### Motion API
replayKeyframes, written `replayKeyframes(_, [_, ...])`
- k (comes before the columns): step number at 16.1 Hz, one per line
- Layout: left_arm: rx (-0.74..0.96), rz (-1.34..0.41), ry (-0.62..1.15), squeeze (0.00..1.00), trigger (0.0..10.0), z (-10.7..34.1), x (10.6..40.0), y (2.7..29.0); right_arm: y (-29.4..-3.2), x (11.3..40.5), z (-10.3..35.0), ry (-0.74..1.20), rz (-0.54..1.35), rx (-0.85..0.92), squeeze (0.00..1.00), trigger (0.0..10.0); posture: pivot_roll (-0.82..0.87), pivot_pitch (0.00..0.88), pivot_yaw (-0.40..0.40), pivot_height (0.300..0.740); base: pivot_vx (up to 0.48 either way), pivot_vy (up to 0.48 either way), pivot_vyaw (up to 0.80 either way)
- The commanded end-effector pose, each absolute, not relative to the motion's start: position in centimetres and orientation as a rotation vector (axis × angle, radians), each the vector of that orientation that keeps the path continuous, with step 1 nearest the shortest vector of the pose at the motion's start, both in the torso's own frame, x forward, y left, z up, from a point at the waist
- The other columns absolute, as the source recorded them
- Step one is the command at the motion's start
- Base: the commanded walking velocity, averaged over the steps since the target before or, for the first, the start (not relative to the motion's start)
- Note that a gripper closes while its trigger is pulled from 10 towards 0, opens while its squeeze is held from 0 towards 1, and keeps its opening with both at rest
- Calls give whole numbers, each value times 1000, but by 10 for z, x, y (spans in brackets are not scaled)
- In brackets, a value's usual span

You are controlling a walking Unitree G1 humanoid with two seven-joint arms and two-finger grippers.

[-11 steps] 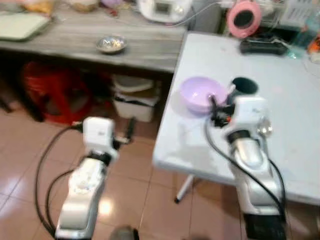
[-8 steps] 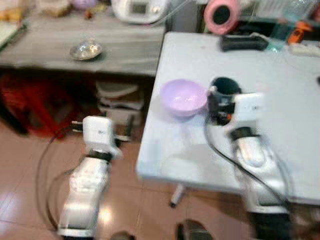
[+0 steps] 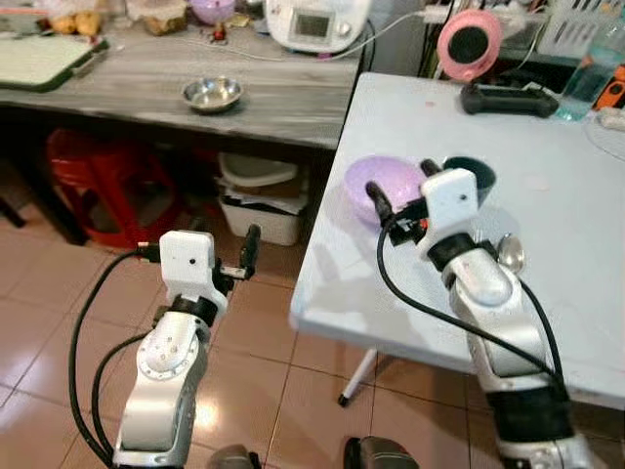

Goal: Setting the table

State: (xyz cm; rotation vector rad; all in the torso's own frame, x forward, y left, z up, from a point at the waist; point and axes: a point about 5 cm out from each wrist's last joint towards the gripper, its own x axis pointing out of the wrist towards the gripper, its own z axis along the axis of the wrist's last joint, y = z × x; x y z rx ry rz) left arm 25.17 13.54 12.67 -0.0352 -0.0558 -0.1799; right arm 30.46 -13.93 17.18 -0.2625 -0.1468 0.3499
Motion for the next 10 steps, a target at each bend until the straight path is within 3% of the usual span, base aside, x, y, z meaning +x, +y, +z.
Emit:
replayKeyframes(1, [-32,-182,-54,0,10000,129,251,134,-138,313,171,-106,401,-312,0,10000,32,83,11,740,0,0,0])
replayKeyframes(10, [-34,-205,-30,0,10000,126,247,132,-139,344,158,74,536,-464,0,10000,41,106,15,740,0,0,0])
